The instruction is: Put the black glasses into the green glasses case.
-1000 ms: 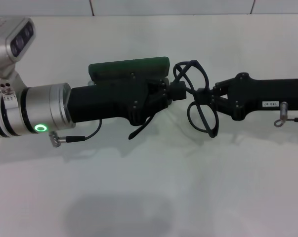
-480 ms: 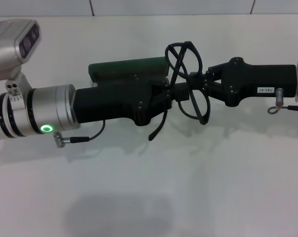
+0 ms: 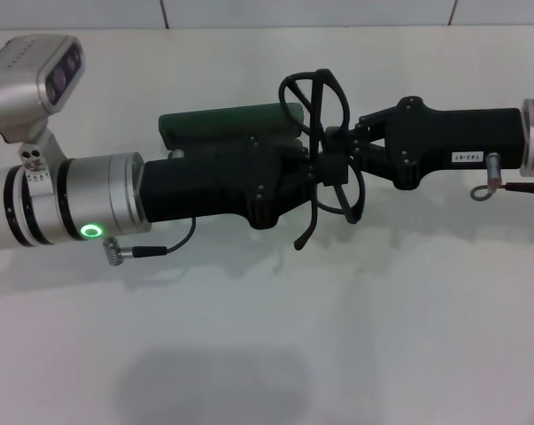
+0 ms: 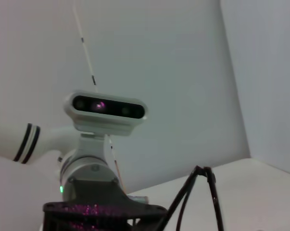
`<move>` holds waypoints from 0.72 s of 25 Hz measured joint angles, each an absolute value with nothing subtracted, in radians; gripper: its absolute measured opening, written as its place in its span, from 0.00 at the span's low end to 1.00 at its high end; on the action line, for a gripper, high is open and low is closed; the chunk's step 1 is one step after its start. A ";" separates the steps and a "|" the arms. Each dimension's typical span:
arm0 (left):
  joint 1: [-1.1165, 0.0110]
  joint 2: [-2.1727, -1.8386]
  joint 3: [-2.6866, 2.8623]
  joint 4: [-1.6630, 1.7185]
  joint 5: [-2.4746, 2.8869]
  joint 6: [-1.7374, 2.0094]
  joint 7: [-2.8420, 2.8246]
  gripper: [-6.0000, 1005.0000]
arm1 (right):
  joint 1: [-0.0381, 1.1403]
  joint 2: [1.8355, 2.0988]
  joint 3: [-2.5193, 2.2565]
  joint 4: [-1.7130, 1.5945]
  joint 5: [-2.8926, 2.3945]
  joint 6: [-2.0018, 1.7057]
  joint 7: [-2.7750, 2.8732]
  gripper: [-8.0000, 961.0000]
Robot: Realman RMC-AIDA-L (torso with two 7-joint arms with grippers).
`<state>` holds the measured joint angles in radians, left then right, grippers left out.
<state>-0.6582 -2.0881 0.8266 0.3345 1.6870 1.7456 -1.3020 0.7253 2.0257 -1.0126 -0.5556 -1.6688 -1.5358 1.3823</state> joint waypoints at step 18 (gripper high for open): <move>-0.676 -2.089 0.827 0.331 1.683 1.747 -1.309 0.03 | 0.732 2.026 -1.066 -0.555 -1.632 -1.541 1.366 0.08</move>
